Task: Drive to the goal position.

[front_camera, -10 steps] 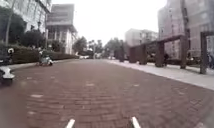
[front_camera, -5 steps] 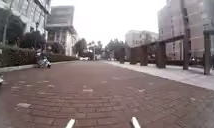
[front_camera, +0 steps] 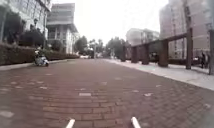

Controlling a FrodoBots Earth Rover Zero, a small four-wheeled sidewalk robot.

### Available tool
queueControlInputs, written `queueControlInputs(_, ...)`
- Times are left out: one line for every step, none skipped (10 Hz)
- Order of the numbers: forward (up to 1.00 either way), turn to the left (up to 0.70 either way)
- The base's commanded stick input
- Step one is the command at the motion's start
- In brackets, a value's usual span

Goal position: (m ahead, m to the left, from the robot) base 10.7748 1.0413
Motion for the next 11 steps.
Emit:
queueControlInputs(0.69,0.00)
queueControlInputs(0.69,0.00)
queueControlInputs(0.69,0.00)
queueControlInputs(0.69,0.00)
queueControlInputs(0.69,0.00)
queueControlInputs(0.69,0.00)
queueControlInputs(0.69,0.00)
queueControlInputs(0.68,0.00)
queueControlInputs(0.68,0.00)
queueControlInputs(0.68,0.00)
queueControlInputs(0.68,0.00)
